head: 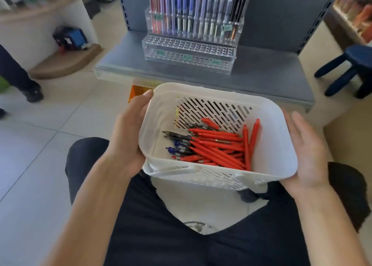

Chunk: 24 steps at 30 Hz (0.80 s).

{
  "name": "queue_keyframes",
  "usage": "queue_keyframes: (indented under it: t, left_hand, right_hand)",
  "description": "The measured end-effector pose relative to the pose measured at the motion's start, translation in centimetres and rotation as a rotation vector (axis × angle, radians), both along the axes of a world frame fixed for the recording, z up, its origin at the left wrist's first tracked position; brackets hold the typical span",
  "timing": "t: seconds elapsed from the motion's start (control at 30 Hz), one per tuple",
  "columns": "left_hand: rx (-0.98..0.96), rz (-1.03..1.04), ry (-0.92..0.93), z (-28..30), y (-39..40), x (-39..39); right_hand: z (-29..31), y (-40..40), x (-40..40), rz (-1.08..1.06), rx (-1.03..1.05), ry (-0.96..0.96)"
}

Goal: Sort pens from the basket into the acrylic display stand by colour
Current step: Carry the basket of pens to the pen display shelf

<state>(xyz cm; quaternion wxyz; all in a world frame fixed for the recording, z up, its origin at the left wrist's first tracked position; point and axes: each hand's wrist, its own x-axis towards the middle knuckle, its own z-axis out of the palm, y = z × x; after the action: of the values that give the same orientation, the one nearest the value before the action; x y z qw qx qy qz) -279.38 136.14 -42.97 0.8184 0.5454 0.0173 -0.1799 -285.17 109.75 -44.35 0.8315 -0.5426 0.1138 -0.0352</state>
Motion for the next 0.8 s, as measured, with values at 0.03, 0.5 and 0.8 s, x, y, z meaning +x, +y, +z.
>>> queue_keyframes:
  t: [0.03, 0.5, 0.8]
  left_hand:
    - [0.005, 0.004, -0.003, -0.4, 0.0, 0.0]
    - [0.115, -0.101, 0.202, -11.9, 1.4, 4.4]
    - [0.270, -0.162, 0.480, -20.8, 0.9, 7.6]
  right_hand:
    - [-0.4, -0.1, 0.0, 0.006, -0.004, 0.004]
    - [-11.7, -1.1, 3.9, 0.141, -0.139, 0.239]
    - [-19.9, 0.3, 7.5, 0.155, -0.286, 0.365]
